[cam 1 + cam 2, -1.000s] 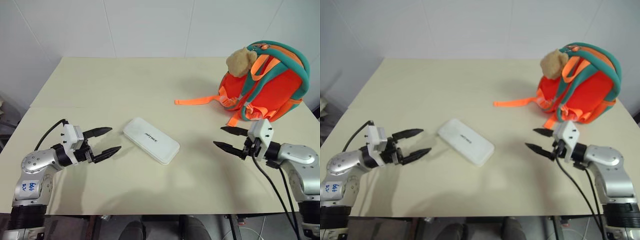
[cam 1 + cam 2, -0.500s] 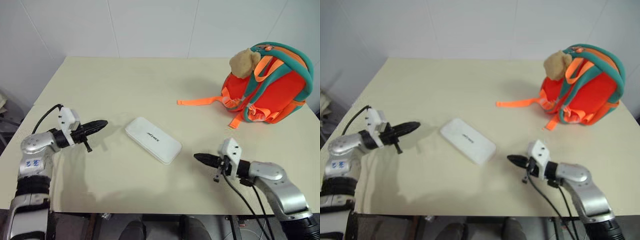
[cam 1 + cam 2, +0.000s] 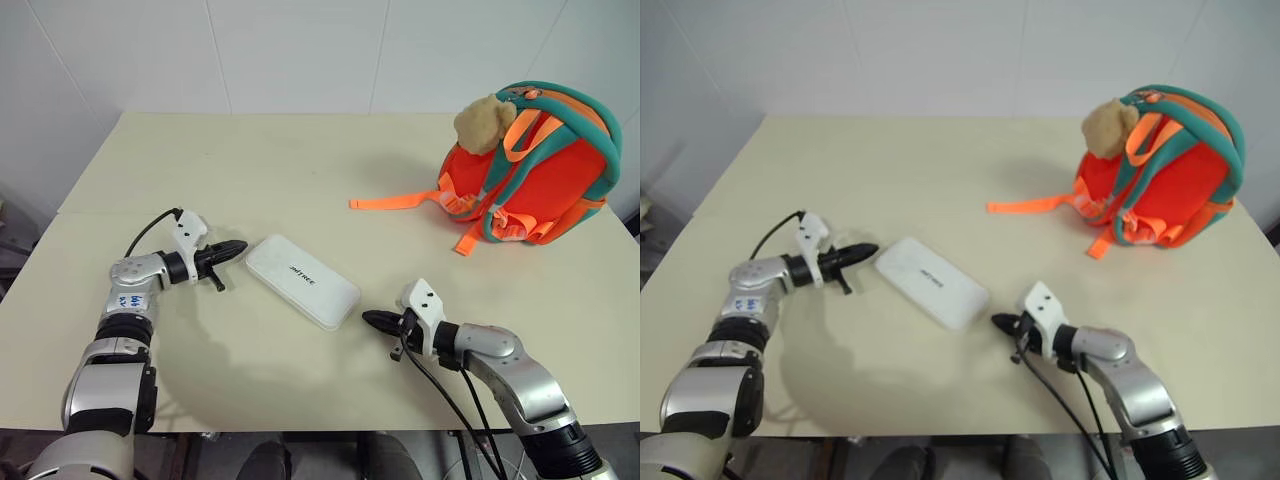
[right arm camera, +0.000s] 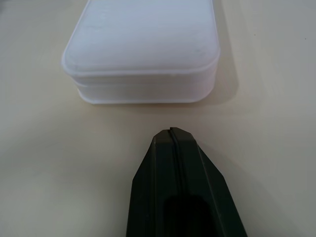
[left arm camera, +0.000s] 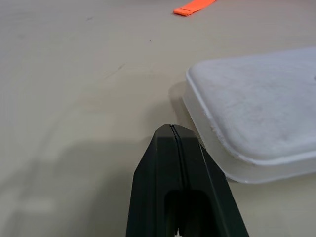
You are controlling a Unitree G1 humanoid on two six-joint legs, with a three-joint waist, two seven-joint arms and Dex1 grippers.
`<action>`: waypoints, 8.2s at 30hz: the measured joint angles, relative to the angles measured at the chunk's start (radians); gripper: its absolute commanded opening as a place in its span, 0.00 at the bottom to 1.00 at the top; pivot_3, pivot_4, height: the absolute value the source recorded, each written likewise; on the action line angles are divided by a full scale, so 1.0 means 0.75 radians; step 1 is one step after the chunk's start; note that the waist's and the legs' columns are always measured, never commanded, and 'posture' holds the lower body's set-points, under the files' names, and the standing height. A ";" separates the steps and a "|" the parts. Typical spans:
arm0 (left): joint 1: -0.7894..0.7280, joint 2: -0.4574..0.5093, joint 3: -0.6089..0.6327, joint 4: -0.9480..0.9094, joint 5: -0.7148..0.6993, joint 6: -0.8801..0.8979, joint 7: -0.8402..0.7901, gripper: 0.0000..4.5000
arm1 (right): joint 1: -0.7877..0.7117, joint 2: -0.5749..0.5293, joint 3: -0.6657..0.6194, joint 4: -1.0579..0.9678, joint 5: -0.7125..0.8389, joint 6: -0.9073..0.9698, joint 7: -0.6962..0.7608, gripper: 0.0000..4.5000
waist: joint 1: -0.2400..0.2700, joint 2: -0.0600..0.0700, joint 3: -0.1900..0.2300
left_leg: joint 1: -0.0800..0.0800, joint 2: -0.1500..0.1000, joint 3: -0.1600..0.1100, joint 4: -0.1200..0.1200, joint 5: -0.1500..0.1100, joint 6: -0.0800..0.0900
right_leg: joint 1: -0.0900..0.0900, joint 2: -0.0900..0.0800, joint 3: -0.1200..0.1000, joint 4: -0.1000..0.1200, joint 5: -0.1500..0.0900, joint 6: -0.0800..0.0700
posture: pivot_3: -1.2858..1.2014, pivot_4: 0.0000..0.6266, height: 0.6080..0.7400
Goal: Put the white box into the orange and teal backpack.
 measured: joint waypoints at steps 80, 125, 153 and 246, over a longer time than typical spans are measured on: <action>0.612 -0.132 -0.027 -1.063 -0.232 0.437 0.043 0.00 | -0.073 -0.346 -0.184 -0.208 0.195 0.558 0.069 0.03 | 0.026 -0.001 -0.001 | 0.002 0.001 0.000 0.000 0.000 0.000 | 0.000 0.001 0.003 -0.005 0.001 -0.001 | 0.52 0.24 1.00; 0.798 -0.114 0.042 -1.368 -0.270 0.541 0.248 0.00 | -0.185 -0.330 -0.120 0.053 0.145 0.375 0.156 0.03 | 0.030 -0.001 -0.001 | 0.001 0.003 0.001 -0.001 0.000 0.000 | 0.000 0.004 0.005 -0.008 0.001 -0.002 | 0.52 0.24 1.00; 0.968 -0.172 -0.090 -1.565 -0.256 0.718 0.275 0.00 | -0.246 -0.326 -0.120 0.180 0.102 0.323 0.203 0.03 | 0.030 -0.001 -0.001 | 0.002 0.004 0.002 -0.001 -0.001 0.000 | 0.000 0.004 0.006 -0.009 0.001 -0.002 | 0.52 0.24 1.00; 0.342 -0.183 0.023 -1.355 -0.737 2.212 0.423 0.99 | -0.591 -0.476 -0.080 0.205 0.495 1.224 0.236 1.00 | 0.035 0.000 -0.001 | 0.000 0.004 0.004 0.000 0.000 -0.007 | 0.000 0.006 0.008 -0.010 0.002 -0.002 | 0.52 0.24 1.00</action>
